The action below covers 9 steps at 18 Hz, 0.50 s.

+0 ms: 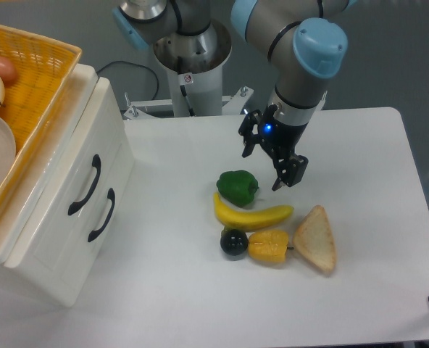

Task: Slide the top white drawer open
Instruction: 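Lower the open gripper slightly above the green pepper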

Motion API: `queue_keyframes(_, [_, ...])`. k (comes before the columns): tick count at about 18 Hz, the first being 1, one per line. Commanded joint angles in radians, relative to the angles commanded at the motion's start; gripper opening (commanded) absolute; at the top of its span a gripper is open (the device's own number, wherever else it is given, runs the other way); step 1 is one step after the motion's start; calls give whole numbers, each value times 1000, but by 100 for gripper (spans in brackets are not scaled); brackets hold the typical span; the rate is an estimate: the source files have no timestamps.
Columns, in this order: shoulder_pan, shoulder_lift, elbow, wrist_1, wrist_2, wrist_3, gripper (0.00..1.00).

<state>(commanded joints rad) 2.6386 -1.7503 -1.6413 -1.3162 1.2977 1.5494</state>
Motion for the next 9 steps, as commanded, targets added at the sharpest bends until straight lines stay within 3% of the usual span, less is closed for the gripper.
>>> queue_keyframes(9, [-20, -5, -15, -9, 0, -172, 100])
